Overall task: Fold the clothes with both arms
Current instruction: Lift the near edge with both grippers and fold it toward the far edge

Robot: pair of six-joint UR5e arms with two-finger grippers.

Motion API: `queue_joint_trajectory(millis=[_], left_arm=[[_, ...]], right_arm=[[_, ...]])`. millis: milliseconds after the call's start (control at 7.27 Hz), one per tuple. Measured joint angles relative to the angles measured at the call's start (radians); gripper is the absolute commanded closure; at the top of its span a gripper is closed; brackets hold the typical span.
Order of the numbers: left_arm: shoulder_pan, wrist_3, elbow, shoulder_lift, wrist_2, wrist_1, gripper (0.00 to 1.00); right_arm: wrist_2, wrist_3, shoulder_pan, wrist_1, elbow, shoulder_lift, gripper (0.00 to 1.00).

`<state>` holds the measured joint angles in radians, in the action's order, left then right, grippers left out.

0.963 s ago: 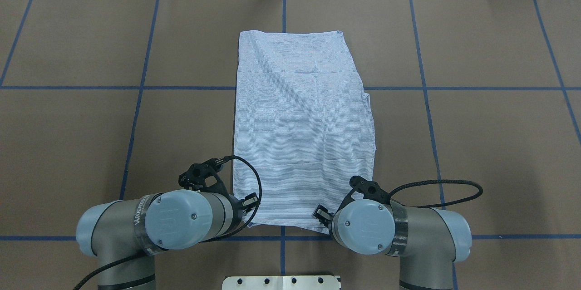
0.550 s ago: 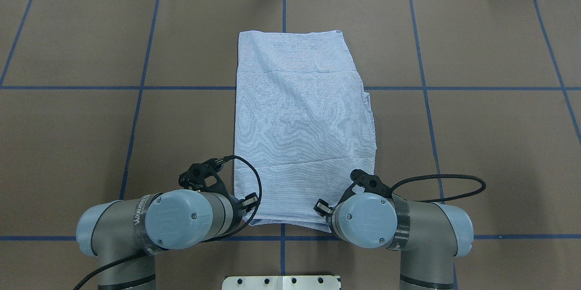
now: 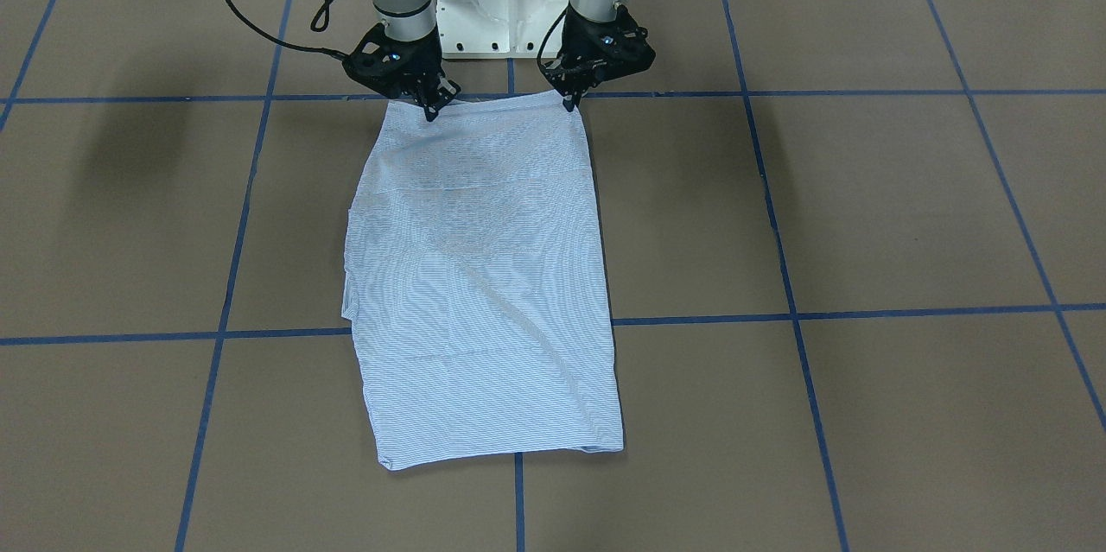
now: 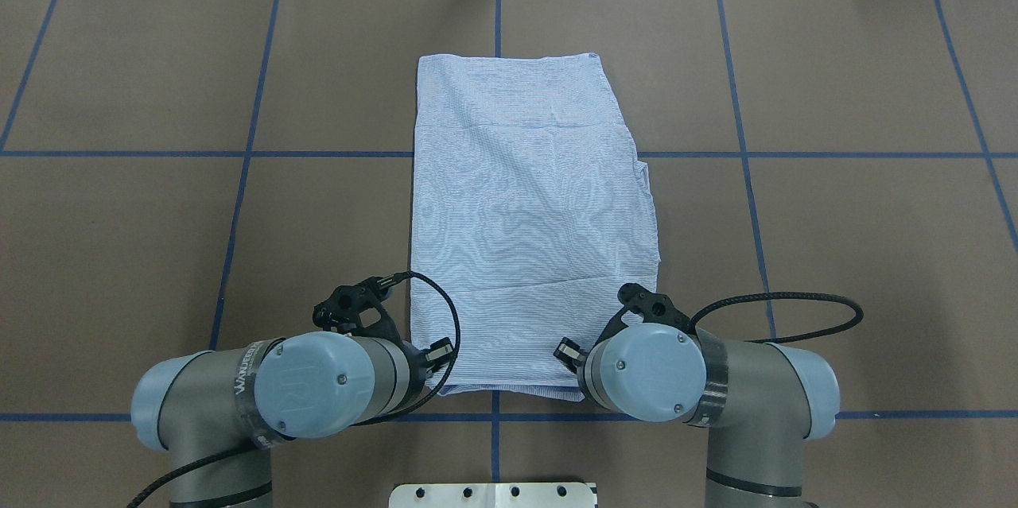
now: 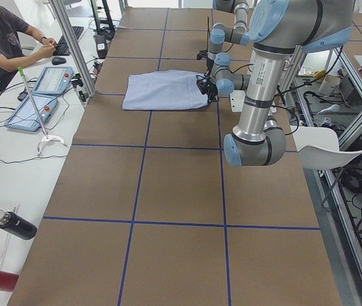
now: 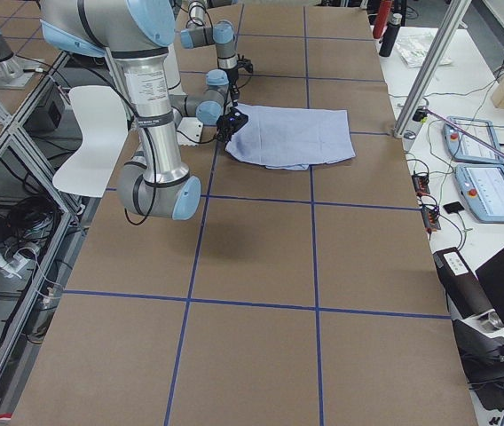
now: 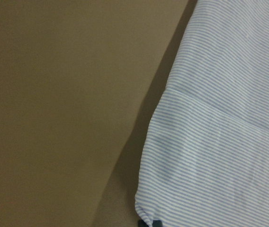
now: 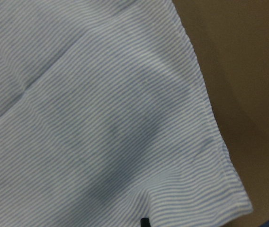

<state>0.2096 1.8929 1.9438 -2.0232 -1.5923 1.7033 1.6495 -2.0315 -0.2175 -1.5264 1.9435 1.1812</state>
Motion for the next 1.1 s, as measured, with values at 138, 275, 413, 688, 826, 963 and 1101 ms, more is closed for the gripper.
queue_joint_trajectory(millis=[138, 275, 413, 688, 826, 963, 1101], left_arm=[[0.001, 0.000, 0.027, 0.002, 0.000, -0.010, 1.00], [-0.001, -0.001, 0.056, 0.002, -0.002, -0.034, 1.00], [-0.007, -0.002, 0.092, 0.002, -0.005, -0.074, 1.00], [-0.060, -0.003, 0.191, 0.003, -0.014, -0.201, 1.00], [-0.096, -0.002, 0.236, 0.003, -0.033, -0.257, 1.00], [-0.127, -0.003, 0.259, 0.003, -0.053, -0.287, 1.00], [-0.147, -0.003, 0.272, 0.003, -0.062, -0.300, 1.00]], right_arm=[[0.009, 0.001, -0.004, 0.000, 0.038, 0.010, 1.00], [0.023, 0.002, -0.007, 0.000, 0.076, 0.024, 1.00], [0.038, 0.002, -0.007, 0.000, 0.112, 0.041, 1.00], [0.096, 0.003, 0.008, 0.000, 0.188, 0.092, 1.00], [0.162, 0.003, 0.018, 0.000, 0.216, 0.109, 1.00], [0.252, 0.001, 0.024, 0.000, 0.240, 0.116, 1.00], [0.320, -0.002, 0.024, 0.000, 0.264, 0.115, 1.00]])
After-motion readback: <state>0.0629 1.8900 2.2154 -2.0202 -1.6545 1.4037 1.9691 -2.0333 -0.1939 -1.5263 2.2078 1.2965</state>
